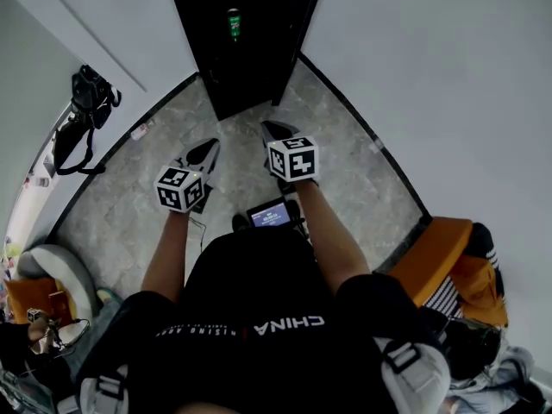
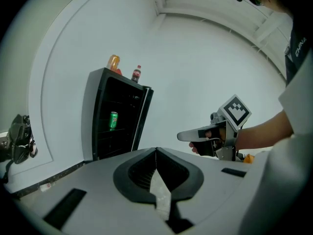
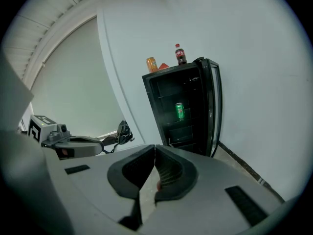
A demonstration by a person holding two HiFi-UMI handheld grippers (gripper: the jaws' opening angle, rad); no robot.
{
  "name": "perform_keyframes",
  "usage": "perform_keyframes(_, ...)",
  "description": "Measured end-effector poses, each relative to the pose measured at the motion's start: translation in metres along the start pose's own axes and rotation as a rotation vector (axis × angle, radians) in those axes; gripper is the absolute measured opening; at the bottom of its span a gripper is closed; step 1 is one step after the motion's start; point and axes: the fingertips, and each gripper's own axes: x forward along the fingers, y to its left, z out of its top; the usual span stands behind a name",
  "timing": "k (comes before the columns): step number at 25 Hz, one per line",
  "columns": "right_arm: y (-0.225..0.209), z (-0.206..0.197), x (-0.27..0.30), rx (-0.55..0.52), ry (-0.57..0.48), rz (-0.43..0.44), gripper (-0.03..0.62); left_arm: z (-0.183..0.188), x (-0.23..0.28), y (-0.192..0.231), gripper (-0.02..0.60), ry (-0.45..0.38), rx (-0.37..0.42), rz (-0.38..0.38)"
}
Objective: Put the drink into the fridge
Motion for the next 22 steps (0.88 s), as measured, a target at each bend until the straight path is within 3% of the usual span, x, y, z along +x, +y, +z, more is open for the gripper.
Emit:
perform_keyframes(4,-0.004,0.007,-0.02,-0.069,-0.024,-0.005,0.015,0.006,0.008,-0.013,0.012,-0.034,-0.049,0.022)
perform_keyframes(10,-0.036,0.01,-0.044,-0.085,-0.045,-0.005,0.015,0.017,0.037,-0.045,0.012,-0.045,-0.001,0.037)
perform_keyframes(22,-0.049,0.03,-0.043,-0.127,-0.057,0.053,0.015,0.035,0.051,-0.053,0.012,-0.067,0.041,0.103)
